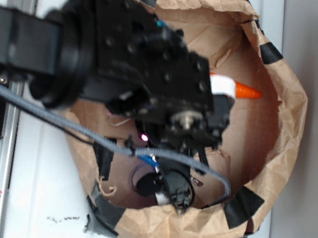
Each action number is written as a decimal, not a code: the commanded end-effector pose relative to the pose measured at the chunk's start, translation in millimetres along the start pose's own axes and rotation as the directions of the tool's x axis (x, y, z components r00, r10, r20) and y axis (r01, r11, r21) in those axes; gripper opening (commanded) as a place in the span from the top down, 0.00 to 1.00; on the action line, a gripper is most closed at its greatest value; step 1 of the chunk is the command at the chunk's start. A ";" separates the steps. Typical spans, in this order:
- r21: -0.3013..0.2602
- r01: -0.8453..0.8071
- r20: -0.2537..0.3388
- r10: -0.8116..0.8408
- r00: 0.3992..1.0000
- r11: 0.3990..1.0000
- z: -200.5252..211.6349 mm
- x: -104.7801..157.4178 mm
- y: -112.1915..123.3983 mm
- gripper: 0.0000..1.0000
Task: Grab the silver keys.
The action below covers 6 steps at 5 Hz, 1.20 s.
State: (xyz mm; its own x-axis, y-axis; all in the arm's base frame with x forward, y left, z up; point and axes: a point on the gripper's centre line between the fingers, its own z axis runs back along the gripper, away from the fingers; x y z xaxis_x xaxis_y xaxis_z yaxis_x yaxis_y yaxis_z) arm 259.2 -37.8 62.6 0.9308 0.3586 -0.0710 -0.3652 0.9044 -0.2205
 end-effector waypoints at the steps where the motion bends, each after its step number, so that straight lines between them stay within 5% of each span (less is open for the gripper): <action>1: -0.108 0.107 0.022 -0.105 0.994 0.988 13.1 -3.1 -19.5 0.00; 4: -0.164 0.195 0.040 -0.191 0.981 0.967 6.7 -18.7 -36.1 0.00; 6: -0.147 0.222 0.060 -0.216 0.975 0.964 -7.7 -17.2 -42.2 0.00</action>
State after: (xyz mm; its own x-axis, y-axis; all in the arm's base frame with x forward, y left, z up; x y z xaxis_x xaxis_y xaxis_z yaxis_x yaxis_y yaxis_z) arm 261.0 -78.4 56.7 0.9790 0.2040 0.0057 -0.1882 0.9134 -0.3608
